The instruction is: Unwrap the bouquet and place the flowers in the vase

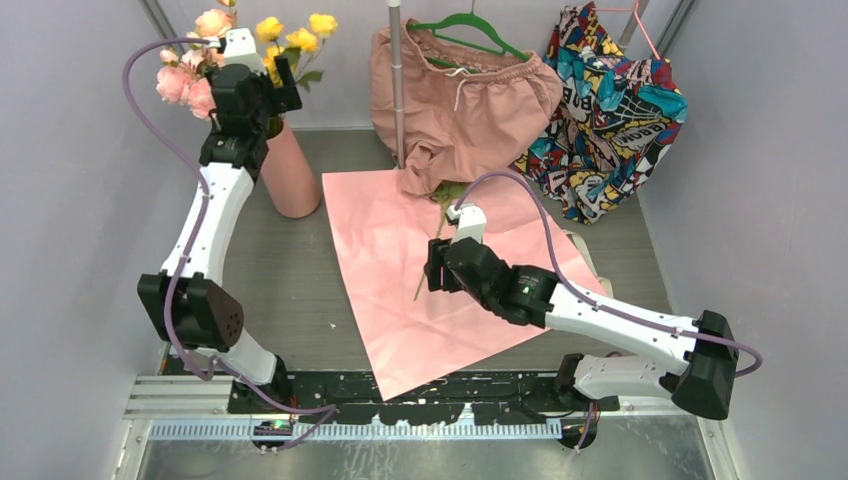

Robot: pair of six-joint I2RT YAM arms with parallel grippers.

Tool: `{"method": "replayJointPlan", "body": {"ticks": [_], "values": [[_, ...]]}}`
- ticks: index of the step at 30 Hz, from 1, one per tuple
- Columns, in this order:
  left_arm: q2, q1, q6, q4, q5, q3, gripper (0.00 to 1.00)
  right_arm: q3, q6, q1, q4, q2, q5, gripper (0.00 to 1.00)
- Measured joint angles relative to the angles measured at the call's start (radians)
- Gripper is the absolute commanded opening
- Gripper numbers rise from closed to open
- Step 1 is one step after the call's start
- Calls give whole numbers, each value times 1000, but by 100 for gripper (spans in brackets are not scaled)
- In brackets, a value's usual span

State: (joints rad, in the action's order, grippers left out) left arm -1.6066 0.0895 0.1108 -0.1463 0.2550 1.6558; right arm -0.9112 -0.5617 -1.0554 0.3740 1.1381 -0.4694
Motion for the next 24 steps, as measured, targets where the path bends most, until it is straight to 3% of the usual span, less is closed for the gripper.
{"method": "replayJointPlan", "body": {"ticks": [8, 14, 24], "values": [[131, 0, 97, -117, -140, 48, 100, 0, -18, 62, -29, 33, 9, 62], [209, 0, 182, -163, -322, 70, 100, -34, -32, 155, -49, 180, 35, 62], [378, 41, 354, -95, -667, -353, 100, -267, -31, 270, -43, 513, 108, 61]]}}
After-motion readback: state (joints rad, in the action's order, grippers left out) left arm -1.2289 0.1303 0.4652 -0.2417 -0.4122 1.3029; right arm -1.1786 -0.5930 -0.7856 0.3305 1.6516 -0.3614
